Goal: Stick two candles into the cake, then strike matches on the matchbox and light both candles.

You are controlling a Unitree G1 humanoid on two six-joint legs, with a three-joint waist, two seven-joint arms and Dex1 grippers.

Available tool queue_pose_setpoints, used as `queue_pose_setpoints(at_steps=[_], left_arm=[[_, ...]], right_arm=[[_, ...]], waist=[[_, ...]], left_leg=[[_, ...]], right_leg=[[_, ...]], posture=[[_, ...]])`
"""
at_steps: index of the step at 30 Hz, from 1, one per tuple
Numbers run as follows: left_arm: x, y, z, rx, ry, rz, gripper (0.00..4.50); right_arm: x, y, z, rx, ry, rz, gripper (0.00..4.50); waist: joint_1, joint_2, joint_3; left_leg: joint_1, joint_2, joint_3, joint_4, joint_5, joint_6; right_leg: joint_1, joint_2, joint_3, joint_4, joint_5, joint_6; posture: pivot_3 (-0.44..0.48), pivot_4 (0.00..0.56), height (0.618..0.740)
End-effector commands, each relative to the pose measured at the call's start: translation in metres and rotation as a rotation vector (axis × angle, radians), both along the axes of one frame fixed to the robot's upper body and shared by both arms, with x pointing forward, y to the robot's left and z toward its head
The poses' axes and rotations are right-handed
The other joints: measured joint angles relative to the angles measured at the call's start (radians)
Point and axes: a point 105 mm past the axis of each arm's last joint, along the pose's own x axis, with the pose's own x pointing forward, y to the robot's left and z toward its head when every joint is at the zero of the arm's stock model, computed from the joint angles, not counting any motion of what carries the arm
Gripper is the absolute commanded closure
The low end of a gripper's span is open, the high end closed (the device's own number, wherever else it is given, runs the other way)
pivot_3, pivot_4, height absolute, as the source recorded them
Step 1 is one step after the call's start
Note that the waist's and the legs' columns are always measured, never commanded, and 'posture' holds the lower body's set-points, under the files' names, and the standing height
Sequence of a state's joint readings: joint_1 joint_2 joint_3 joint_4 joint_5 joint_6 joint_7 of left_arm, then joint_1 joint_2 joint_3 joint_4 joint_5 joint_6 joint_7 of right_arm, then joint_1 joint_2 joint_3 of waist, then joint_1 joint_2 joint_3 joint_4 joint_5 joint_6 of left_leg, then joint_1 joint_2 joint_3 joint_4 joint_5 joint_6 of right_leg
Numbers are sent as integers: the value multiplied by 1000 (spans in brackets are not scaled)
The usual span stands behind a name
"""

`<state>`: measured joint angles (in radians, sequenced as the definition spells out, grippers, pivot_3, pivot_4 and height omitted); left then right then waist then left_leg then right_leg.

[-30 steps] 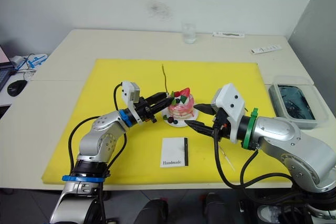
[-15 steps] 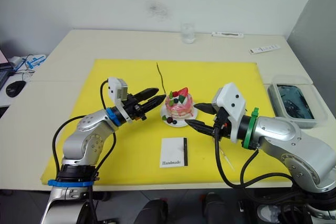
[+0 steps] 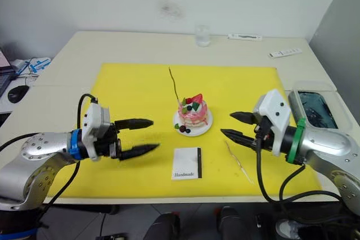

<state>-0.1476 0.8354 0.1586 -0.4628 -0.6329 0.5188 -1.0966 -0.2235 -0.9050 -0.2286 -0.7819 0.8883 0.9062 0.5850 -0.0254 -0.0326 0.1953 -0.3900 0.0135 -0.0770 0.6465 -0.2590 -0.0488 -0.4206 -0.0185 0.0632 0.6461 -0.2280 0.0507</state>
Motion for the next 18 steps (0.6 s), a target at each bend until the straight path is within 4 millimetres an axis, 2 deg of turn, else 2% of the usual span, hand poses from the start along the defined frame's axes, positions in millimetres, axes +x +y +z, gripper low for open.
queue_pose_setpoints(at_steps=[1,4,8,10,12,18], left_arm=[[-26,-13,4,33,13,-129,29],[-36,-19,-1,64,5,-186,29],[-37,-29,-2,55,-26,-221,0],[-38,-35,-7,76,-58,-256,0],[-39,-39,-7,59,-60,-270,0],[-41,-48,-7,38,-61,-298,0]], right_arm=[[-18,-14,-2,-73,15,-5,2074],[-30,-27,-19,-133,85,-50,2074],[-41,-38,-41,-173,123,-128,1209],[-44,-42,-64,-220,153,-192,1209],[-44,-43,-77,-222,153,-237,1209],[-31,-31,-94,-189,117,-289,1209]], waist=[[-1,0,0],[-1,0,0],[-2,0,0],[-4,-1,-1],[-4,-2,-1],[-9,-2,-1]], left_leg=[[0,0,0,0,0,0],[1,0,1,0,0,0],[2,0,1,0,0,0],[3,0,2,1,0,0],[7,1,3,0,0,1],[8,1,6,1,0,1]], right_leg=[[0,0,0,0,0,0],[1,0,1,0,0,-1],[1,0,1,0,0,0],[1,1,2,0,0,0],[4,1,3,0,0,0],[4,0,6,-1,0,1]], posture=[[0,150,740],[0,150,740],[0,150,740],[0,150,740],[0,150,740],[0,150,740]])
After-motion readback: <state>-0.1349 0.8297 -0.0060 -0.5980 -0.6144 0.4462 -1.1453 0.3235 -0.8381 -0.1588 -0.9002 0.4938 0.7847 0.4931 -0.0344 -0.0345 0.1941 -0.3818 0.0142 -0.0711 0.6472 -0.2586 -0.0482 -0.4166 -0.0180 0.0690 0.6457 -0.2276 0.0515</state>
